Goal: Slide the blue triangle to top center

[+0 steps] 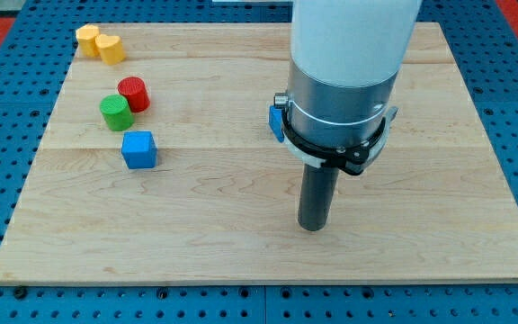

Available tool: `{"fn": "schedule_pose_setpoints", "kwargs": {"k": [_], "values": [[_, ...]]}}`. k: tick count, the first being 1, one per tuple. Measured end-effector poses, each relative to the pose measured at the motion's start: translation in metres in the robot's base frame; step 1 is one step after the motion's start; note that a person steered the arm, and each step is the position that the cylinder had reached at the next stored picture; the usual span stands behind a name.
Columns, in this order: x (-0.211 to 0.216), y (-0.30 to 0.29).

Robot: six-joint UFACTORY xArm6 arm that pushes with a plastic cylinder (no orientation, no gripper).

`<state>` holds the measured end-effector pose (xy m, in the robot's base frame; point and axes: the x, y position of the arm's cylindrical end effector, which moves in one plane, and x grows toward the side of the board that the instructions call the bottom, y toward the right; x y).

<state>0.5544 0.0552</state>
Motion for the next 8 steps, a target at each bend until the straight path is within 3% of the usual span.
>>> {"fn": "schedule_pose_setpoints", "kwargs": {"k": [3, 4, 6, 8], "values": [[0.005, 0.006], [-0.055, 0.005], [-0.192, -0.056], [-0.283, -0.088]]}}
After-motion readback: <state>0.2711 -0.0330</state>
